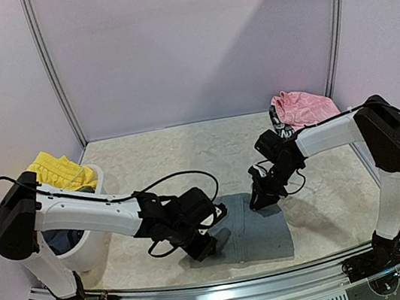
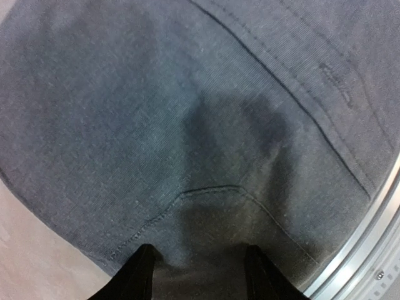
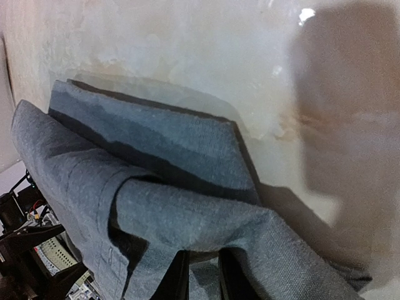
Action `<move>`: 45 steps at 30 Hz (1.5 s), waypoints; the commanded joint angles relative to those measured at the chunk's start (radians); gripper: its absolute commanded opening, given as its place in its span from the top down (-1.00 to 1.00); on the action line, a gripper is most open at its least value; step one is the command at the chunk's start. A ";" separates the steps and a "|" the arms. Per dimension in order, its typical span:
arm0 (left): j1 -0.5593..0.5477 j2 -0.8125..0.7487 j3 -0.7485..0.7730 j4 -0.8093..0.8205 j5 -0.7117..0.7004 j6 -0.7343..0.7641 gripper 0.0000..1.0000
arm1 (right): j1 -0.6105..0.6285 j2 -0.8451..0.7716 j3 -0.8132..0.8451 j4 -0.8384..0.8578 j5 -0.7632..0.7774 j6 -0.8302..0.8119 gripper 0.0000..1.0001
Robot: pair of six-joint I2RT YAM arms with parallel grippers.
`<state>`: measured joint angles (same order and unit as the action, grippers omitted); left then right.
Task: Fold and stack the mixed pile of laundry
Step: Smooth out the square-folded shirt at the center of the board.
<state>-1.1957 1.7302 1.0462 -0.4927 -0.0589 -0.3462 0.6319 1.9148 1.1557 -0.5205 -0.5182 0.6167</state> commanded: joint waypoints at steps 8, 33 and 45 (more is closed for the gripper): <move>-0.122 0.019 -0.161 0.096 -0.050 -0.134 0.04 | -0.006 0.094 0.135 -0.064 -0.042 -0.088 0.64; -0.015 -0.099 0.149 -0.195 -0.272 -0.121 -0.23 | 0.224 -0.322 -0.056 -0.034 -0.039 0.022 0.47; 0.091 0.090 0.187 -0.127 -0.214 -0.146 -0.17 | 0.265 -0.344 -0.379 0.144 0.007 0.129 0.48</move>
<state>-1.1500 1.7535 1.1973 -0.6445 -0.2947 -0.4805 0.8902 1.6077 0.8600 -0.4686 -0.5320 0.6971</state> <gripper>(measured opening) 0.587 0.260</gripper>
